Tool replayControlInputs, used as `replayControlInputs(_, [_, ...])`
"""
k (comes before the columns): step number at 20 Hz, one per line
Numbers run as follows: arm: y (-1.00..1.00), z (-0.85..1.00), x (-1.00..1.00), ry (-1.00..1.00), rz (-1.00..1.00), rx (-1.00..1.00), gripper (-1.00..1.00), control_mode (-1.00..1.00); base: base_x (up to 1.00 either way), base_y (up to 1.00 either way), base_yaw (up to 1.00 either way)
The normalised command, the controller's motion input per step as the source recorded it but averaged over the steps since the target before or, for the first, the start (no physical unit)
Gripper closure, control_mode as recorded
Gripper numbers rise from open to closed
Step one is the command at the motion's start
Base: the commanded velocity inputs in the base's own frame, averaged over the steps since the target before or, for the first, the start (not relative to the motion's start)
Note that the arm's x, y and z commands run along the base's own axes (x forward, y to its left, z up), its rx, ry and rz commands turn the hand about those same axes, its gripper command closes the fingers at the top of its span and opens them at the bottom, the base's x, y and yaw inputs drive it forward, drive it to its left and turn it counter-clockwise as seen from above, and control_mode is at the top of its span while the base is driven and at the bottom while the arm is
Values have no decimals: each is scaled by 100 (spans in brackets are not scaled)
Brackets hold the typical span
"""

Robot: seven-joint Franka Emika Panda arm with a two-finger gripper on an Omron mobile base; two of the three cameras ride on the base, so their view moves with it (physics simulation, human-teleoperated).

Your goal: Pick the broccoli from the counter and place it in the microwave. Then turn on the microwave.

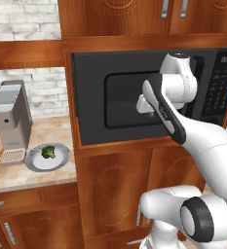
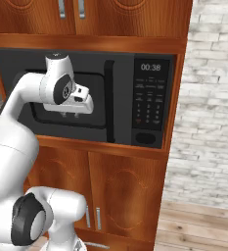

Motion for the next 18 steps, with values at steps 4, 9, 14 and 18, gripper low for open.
replayControlInputs(4, [0,0,-12,-4,0,0,-100,-100,0,0,0])
replayControlInputs(9, [-7,4,-23,-17,0,3,-100,-100,0,0,0])
replayControlInputs(14, [-36,3,-38,-24,-3,0,-100,-100,0,0,0])
replayControlInputs(18, [-66,0,-40,-14,-12,0,-100,-100,0,0,0])
